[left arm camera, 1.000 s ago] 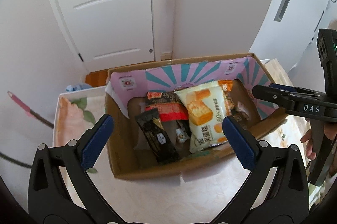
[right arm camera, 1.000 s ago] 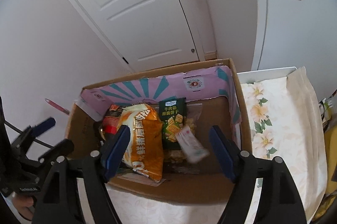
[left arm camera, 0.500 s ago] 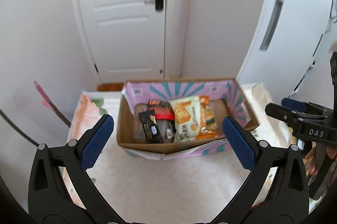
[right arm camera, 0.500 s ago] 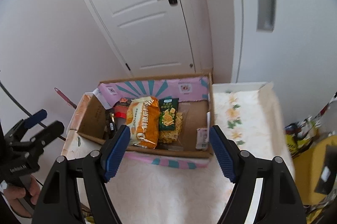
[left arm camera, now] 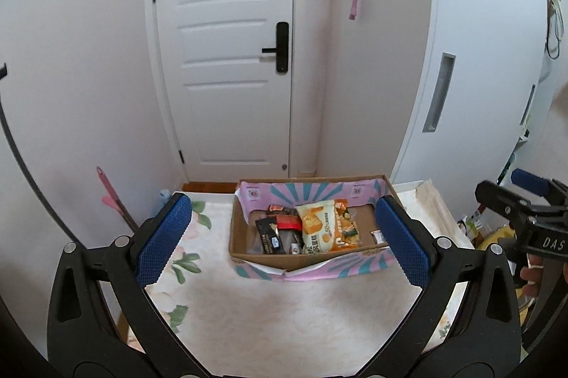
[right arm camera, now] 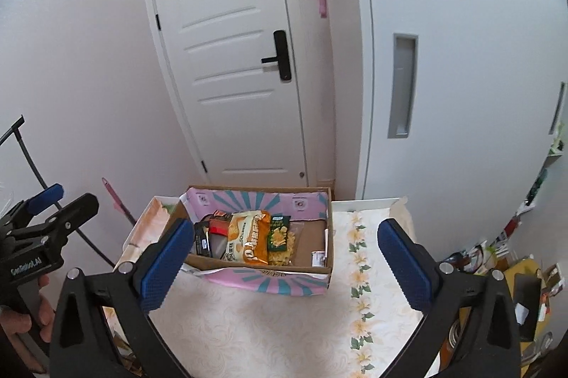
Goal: Organize snacks
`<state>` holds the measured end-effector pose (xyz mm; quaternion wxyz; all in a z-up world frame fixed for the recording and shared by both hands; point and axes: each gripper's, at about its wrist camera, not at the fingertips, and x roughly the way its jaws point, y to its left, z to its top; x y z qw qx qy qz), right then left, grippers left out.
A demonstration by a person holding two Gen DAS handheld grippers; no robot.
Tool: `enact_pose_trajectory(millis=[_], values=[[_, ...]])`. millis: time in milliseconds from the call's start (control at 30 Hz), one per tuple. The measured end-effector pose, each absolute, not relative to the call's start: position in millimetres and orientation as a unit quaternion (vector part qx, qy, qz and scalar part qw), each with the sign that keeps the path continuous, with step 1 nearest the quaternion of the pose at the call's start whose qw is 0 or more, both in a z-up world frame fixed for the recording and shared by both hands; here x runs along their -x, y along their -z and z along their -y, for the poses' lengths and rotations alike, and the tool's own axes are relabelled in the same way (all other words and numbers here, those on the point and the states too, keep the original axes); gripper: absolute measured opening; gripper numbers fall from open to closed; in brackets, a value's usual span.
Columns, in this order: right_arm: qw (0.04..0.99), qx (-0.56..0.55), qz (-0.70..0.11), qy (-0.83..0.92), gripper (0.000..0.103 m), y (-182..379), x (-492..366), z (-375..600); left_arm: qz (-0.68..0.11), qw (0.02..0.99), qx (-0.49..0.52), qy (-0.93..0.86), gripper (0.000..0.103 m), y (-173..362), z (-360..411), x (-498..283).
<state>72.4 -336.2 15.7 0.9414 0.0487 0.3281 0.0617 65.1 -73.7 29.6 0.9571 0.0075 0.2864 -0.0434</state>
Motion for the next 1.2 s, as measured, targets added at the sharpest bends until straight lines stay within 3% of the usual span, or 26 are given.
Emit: enact_pose_trajectory(millis=[1200], values=[[0.956,-0.023,-0.292,-0.012,0.103,-21,-57,315,-0.26,0.965,-0.009,0.041,0.103,-31,64,-50]])
